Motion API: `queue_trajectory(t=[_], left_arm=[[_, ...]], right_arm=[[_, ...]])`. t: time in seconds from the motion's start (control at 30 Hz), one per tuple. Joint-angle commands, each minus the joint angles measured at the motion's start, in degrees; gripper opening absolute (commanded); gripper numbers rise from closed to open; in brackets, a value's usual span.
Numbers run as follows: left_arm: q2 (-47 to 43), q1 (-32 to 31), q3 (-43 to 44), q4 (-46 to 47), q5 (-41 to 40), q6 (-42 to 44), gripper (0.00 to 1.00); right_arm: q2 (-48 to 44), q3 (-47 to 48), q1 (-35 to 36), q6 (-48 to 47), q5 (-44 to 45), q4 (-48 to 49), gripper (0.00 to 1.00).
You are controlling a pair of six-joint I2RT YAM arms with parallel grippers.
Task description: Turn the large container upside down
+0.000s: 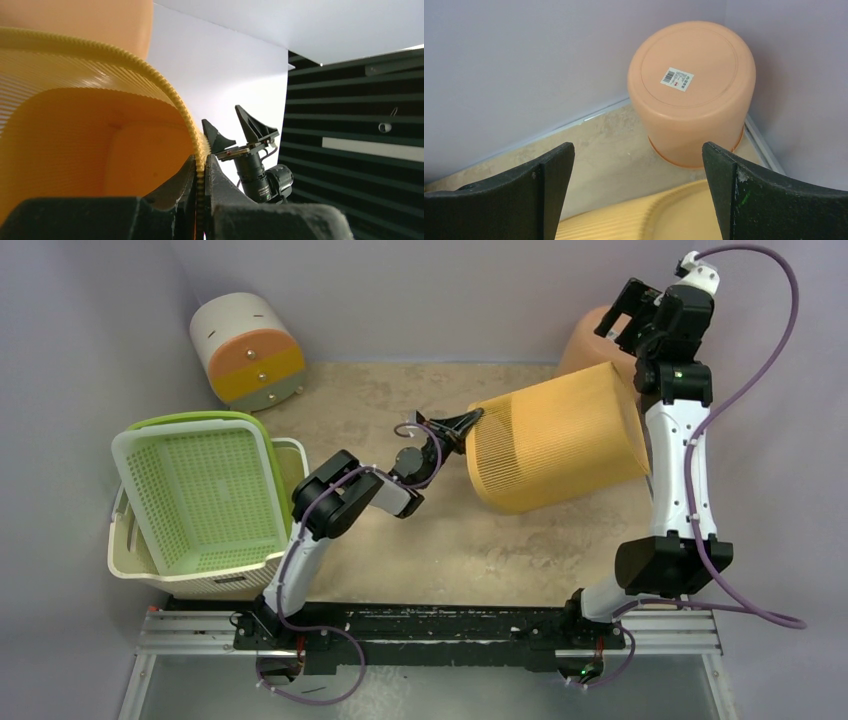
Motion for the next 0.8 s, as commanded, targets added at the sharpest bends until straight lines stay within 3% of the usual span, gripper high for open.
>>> queue_trajectory(t=[0.0,0.4,0.57,0.77], left_arm=[[1.2,2.99,-5.66,6.91,2.86,-6.76,0.0],[2.18,11.05,-6.74,-7.68,20.2,5.16,0.0],[-0.14,12.42,-5.62,-25.84,25.58,17.76,0.18],[-2.94,13.25,-0.09,-48.84,25.49,33.79,0.34]], right_arm=[[-1.9,-0.61,-0.31,-0.85,-1.82,2.17,1.0],[-2.25,-1.03,-0.31,-1.31,-5.14,2.8,1.0],[-2.87,-2.31,-0.35,-1.42,-7.6,2.9,1.0],[-4.14,-4.31,-0.31,-1.6,-8.63,2.96,1.0]])
